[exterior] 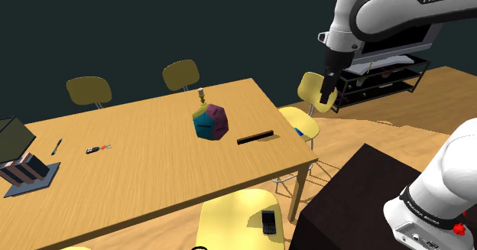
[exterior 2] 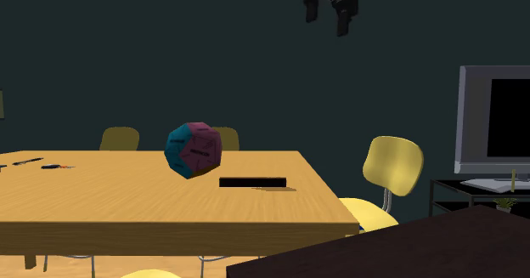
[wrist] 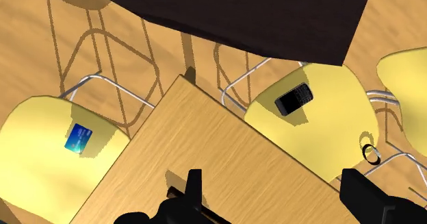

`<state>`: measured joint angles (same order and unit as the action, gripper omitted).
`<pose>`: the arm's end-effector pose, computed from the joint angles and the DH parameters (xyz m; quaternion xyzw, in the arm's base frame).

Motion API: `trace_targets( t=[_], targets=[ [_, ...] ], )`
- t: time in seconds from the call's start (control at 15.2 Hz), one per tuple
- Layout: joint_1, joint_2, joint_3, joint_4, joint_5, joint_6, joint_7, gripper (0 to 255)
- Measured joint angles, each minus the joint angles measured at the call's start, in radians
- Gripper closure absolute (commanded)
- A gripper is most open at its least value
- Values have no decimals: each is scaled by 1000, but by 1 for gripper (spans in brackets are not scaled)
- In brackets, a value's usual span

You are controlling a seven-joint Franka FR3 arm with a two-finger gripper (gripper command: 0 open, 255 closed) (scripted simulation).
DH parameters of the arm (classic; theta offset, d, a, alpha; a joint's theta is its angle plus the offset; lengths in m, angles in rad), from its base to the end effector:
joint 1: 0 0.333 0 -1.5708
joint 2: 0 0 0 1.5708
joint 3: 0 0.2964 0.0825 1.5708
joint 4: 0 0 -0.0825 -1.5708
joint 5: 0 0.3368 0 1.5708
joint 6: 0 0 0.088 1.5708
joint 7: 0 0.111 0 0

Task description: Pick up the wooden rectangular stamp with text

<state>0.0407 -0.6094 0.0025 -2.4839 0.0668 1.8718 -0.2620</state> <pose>0.3313 0.0197 0.4902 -0.9894 -0.1419 -0.0021 0.0311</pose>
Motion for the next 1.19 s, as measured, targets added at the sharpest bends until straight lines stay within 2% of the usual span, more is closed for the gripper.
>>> trace_targets(
  t=[0.53, 1.19],
  targets=[
    [32, 284, -59, 24, -20, 260, -240, 0],
    [62, 692, -73, 195, 16, 497, -525, 0]
  ],
)
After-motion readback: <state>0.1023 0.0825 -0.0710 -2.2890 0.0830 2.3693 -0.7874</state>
